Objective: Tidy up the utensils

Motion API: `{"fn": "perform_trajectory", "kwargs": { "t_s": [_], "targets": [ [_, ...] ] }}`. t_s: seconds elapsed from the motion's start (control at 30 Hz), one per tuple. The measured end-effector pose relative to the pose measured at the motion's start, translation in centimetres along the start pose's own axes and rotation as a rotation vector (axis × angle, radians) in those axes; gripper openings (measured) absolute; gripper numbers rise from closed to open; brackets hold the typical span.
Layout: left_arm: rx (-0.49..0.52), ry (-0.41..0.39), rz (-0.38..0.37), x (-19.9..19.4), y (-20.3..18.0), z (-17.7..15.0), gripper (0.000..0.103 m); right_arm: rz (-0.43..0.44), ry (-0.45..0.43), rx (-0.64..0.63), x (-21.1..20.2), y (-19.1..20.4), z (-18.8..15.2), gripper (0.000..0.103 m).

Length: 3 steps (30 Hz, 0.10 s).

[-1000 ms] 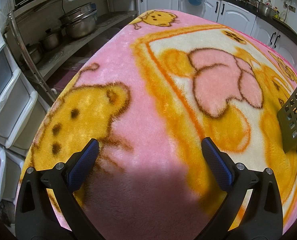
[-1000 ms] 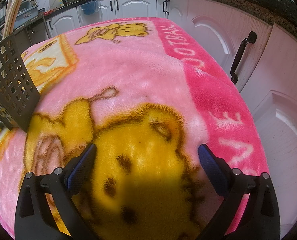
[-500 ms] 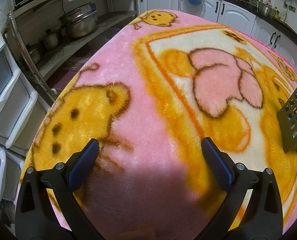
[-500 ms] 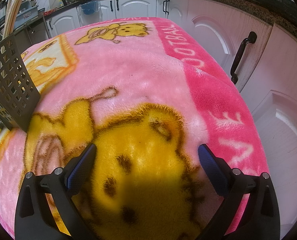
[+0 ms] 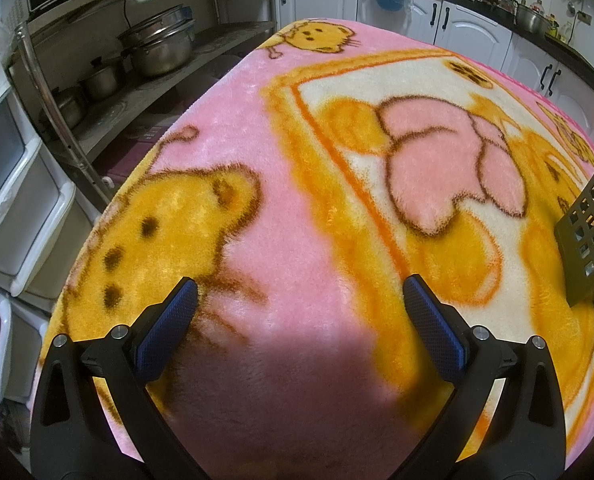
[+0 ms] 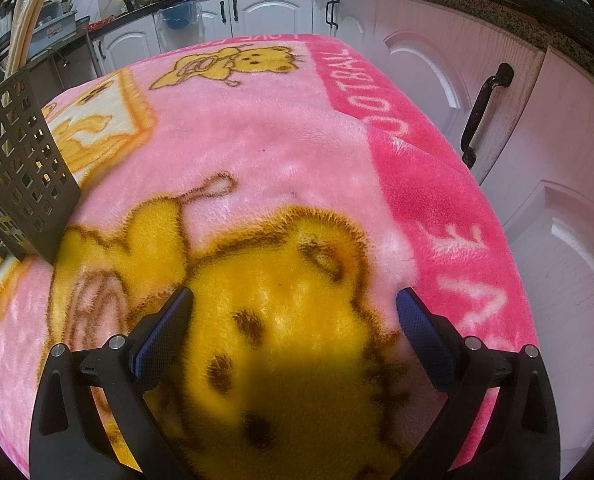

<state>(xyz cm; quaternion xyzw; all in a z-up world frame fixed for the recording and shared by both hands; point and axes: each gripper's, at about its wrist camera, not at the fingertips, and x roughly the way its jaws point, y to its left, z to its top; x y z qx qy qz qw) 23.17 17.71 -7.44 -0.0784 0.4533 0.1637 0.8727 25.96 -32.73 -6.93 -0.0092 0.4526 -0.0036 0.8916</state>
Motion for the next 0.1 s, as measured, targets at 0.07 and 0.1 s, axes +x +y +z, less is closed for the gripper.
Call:
{"fn": "perform_trajectory", "kwargs": {
  "t_s": [0.07, 0.1],
  "targets": [
    [0.001, 0.000, 0.001, 0.00, -0.06, 0.04, 0.094, -0.001, 0.000, 0.000, -0.19, -0.13, -0.15, 0.098],
    [0.001, 0.000, 0.001, -0.01, -0.10, 0.04, 0.094, 0.000, 0.000, 0.000, -0.06, -0.04, -0.06, 0.098]
  ]
}}
